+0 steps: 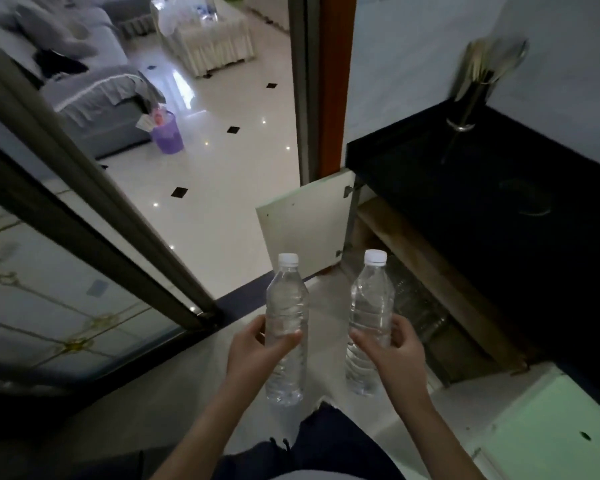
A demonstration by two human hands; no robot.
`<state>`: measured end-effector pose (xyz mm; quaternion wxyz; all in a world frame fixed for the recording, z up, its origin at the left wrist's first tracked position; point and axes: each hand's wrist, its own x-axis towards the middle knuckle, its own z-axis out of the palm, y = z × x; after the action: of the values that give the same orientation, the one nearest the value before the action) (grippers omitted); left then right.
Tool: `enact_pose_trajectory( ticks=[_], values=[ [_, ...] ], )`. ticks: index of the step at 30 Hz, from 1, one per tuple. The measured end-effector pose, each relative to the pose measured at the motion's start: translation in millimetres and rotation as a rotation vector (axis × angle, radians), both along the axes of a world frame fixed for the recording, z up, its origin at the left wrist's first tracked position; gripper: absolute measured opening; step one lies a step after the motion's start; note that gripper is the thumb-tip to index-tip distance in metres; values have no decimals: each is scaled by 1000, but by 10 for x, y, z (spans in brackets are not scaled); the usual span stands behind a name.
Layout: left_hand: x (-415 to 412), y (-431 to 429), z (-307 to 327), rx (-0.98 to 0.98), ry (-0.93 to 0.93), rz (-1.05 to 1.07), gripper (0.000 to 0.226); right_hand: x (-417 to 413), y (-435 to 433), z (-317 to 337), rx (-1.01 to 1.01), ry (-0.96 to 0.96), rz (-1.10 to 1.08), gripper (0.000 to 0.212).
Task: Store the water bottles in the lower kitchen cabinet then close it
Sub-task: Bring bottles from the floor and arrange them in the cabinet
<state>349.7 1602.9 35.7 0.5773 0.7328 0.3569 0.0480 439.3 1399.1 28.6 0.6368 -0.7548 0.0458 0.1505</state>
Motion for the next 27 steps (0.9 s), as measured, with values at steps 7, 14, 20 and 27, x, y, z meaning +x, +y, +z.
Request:
enact_pose_trajectory(
  ticks=[7, 14, 20, 27],
  values=[
    [1301, 265, 138, -14, -25, -181, 27, 851, 75, 40, -26, -15, -210, 57],
    [2273, 322, -231, -69, 95, -447, 21, 1234, 112, -303, -27, 75, -474, 46],
    [2996, 306, -1077, -113, 232, -628, 20, 1531, 248, -1000, -62, 137, -622, 42],
    [3538, 135, -2316, -81, 327, -756, 22, 1769, 264, -2251, -96, 214, -725, 45]
  ],
)
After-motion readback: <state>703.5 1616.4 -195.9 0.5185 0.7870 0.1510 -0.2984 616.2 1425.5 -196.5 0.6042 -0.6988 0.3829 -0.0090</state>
